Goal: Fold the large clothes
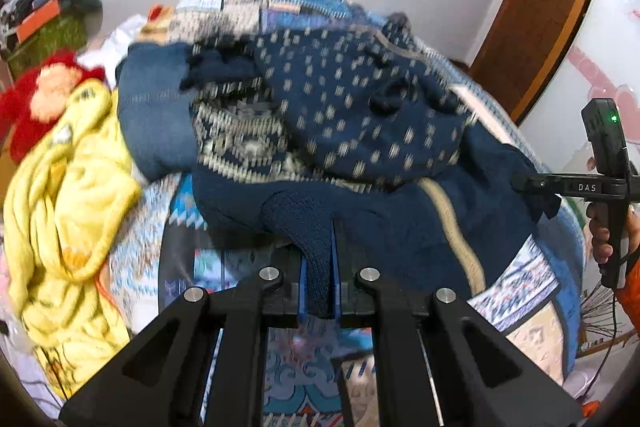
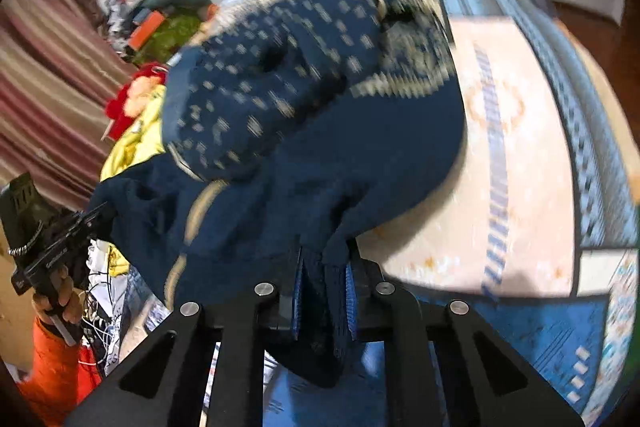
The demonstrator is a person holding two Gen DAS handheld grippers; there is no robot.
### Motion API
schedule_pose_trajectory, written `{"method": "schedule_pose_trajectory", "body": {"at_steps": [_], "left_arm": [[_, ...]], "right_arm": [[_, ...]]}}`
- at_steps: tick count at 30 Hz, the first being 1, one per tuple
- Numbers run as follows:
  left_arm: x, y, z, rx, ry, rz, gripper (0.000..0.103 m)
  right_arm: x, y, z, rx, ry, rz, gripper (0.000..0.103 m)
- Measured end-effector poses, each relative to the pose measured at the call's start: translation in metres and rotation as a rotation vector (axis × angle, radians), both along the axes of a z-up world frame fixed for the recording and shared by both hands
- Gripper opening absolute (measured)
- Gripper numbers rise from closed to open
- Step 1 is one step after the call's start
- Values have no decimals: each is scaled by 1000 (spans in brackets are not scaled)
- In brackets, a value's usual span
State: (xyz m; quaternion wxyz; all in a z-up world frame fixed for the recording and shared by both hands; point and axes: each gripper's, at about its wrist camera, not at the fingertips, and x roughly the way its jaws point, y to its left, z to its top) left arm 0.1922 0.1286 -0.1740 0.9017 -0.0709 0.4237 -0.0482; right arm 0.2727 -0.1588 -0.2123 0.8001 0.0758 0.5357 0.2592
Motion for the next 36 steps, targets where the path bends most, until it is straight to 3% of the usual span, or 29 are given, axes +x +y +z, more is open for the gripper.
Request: {"method": "schedule_pose_trajectory", "body": {"at_steps": [4, 8, 15, 20, 27, 32, 36], "left_arm": [[15, 5, 26, -21, -77, -1, 8], [41, 25, 47, -129, -130, 24, 8], [111, 65, 56, -186, -149, 128, 8], [170, 89, 43, -173, -125, 202, 8], [244, 112, 9, -133, -71, 266, 8], [288, 120, -37, -48, 33, 294, 10], [303, 118, -62, 3, 86, 289, 11]], "right_arm": [[13, 2, 37, 42, -85, 4, 14], [43, 4, 68, 67, -157, -11, 13], [117, 8, 84, 88, -207, -85, 13], [181, 19, 72, 70, -201, -139, 13], [271, 41, 33, 20, -164, -165, 14], [305, 44, 5, 10, -138, -180, 14], [316, 30, -5, 82, -106, -181, 14]]}}
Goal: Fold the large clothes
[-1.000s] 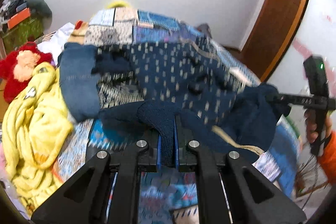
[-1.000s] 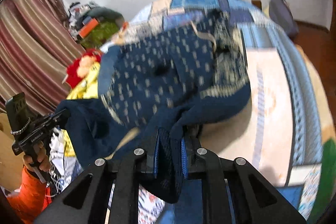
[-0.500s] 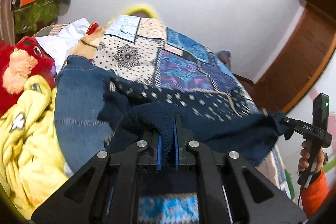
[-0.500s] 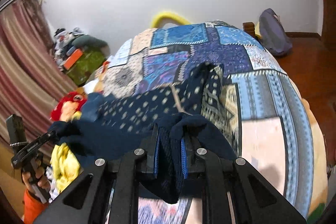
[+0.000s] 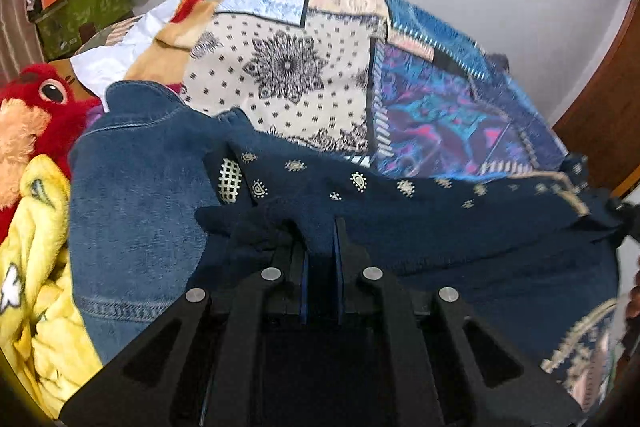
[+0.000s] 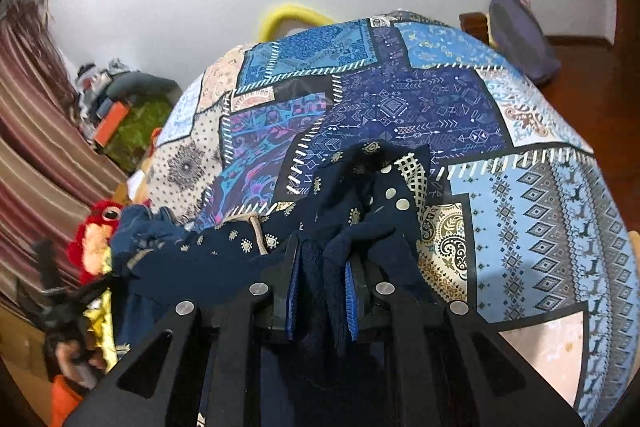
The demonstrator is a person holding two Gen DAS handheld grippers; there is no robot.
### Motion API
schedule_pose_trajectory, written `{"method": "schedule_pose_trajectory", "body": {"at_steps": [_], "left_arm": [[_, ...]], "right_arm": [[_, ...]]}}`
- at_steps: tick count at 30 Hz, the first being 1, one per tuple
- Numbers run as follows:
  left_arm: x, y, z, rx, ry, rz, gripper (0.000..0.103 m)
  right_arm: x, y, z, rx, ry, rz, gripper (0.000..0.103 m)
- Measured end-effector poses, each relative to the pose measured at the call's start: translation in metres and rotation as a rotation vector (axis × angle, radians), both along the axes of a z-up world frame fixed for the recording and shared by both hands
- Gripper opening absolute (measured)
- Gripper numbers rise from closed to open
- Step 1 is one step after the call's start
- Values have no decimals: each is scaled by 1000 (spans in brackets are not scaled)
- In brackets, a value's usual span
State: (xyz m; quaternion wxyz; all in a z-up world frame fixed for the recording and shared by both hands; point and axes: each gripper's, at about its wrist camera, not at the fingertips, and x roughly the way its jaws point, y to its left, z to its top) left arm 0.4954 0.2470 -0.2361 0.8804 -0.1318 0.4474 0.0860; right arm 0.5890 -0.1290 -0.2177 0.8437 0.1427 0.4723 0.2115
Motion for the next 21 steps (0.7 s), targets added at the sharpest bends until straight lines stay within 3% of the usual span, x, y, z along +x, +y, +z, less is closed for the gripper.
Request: {"method": "schedule_pose_trajectory", "body": {"at_steps": [6, 8, 9, 11, 15, 17, 19, 21], "left_arm": [[10, -5, -4, 40, 62, -17, 14], [16, -7, -2, 74, 103, -37, 14], [18, -7, 0, 75, 120, -44, 14], [17, -3, 8, 27, 145, -40, 14], [1, 4, 37, -43, 88, -11, 21], [-9, 2, 55, 15, 56, 7, 43], [-20, 0, 71, 67, 7, 16, 56], [-31, -1, 83, 85, -33, 20, 62]], "right_arm": [[0, -17, 18, 57, -6, 9, 14], [-2, -21, 31, -13, -44, -27, 14], [-7, -27, 44, -109, -110, -91, 14], [-16, -41, 66, -228, -198, -176, 14], [-38, -50, 95, -289, -244, -83, 14], [-55, -43, 104, -338, -272, -29, 14], [-70, -35, 105, -357, -282, 16, 14], [-87, -24, 102, -340, -276, 69, 14]]}}
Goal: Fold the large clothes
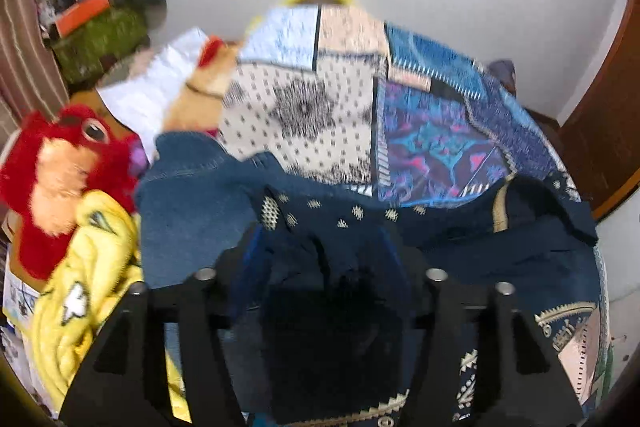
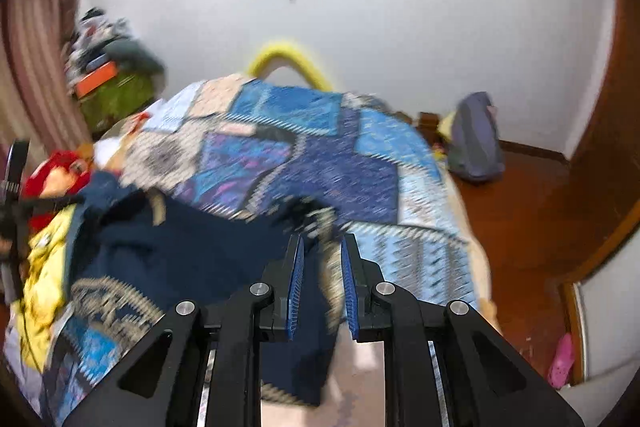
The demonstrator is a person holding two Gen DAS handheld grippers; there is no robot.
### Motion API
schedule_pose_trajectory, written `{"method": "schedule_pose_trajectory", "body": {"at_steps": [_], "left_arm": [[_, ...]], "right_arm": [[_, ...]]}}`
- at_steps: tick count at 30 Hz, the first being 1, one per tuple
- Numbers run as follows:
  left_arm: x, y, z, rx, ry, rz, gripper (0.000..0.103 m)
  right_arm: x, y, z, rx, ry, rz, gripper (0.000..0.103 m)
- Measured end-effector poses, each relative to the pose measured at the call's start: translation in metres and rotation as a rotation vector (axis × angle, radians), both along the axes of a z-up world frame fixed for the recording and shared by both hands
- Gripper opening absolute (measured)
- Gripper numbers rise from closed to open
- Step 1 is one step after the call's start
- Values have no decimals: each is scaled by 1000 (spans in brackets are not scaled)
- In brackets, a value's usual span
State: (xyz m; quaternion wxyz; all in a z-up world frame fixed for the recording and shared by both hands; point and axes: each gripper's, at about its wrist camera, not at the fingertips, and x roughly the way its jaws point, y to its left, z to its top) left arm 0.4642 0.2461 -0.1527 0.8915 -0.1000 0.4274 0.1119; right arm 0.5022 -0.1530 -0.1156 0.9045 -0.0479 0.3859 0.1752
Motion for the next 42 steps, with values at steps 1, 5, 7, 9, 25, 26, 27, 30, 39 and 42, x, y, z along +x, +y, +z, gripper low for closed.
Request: {"method": "schedule_pose_trajectory", "body": {"at_steps": [1, 5, 7, 9, 25, 26, 27, 30, 39, 42], "left_arm": [[-5, 0, 4, -3, -8, -3, 64], [-20, -11, 0, 11, 2, -46, 65], [-24, -21, -13, 29, 23, -79, 70], [-24, -32, -33, 31, 63, -127, 72], [67, 12, -68, 55, 62, 71, 72], [67, 17, -65, 71, 64, 86, 72], [67, 22, -64, 74, 72, 92, 72], [52, 31, -62, 31, 74, 73, 72], [-12, -17, -45, 11, 34, -156, 72], [-30, -48, -45, 12, 16, -237, 73]], "right_arm": [[-7, 7, -4, 10, 12, 25, 14], [-21, 31, -25, 9, 51, 74, 14], [-23, 44, -40, 9, 69, 92, 14], [-20, 59, -59, 3, 103, 116, 14], [94, 111, -97, -110, 75, 3, 14], [97, 109, -91, -90, 78, -8, 14], [99, 110, -88, -80, 83, -5, 14], [87, 115, -80, -58, 96, 45, 14], [-7, 167, -75, -122, 87, 315, 14], [-27, 178, -80, -72, 132, 364, 14]]}}
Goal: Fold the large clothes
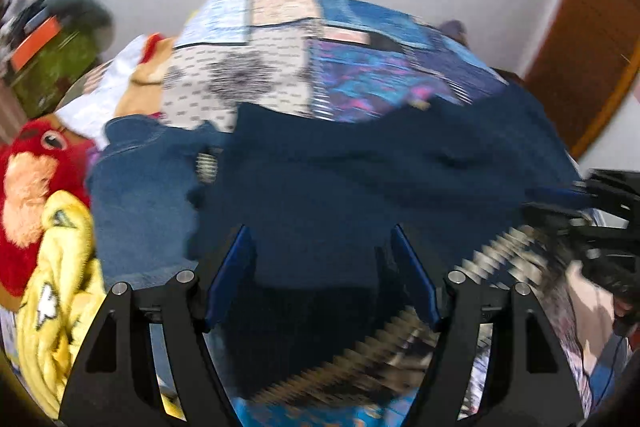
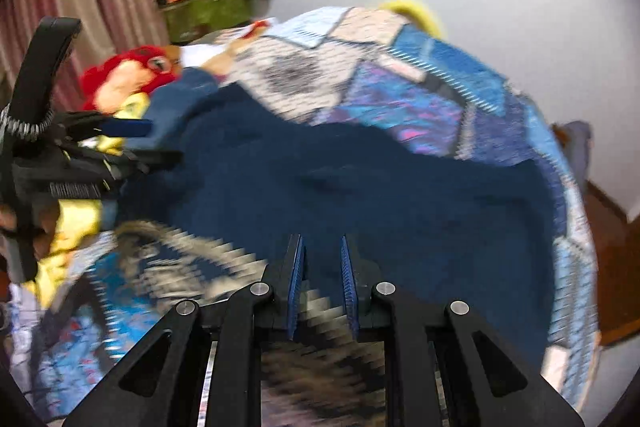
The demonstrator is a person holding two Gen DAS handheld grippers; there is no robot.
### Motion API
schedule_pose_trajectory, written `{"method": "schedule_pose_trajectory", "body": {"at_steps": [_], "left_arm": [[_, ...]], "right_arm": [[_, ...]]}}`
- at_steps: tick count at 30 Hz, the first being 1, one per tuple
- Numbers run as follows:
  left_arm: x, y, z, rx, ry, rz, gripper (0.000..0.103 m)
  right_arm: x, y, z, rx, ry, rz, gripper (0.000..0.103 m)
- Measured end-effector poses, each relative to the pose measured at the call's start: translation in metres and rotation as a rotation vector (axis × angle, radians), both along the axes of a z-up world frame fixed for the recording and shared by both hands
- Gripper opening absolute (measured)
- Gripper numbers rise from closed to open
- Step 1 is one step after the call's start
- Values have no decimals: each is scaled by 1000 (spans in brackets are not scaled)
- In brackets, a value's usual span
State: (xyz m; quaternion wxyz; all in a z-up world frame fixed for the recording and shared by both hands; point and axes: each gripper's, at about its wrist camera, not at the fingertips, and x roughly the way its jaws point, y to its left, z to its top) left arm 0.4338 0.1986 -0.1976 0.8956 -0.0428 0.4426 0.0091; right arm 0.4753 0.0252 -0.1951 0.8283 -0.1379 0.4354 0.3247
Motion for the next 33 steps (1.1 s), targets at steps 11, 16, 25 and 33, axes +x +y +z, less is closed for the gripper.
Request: {"method": "schedule_pose_trajectory", "body": {"at_steps": [11, 16, 25, 33], "left_arm": [[-20, -25, -48, 4, 3, -41, 95], [-37, -3, -49, -77, -22, 16, 95], [-76, 24, -44, 5, -31, 128, 95], [-122, 74, -46, -64, 39, 310, 95]], "right_arm": [[-17, -19, -30, -93, -57, 16, 16], [-19, -45, -31, -172, -149, -63, 27], [2, -137, -36, -54, -19, -342, 103], [-13, -194, -11, -50, 6, -487, 103]]}}
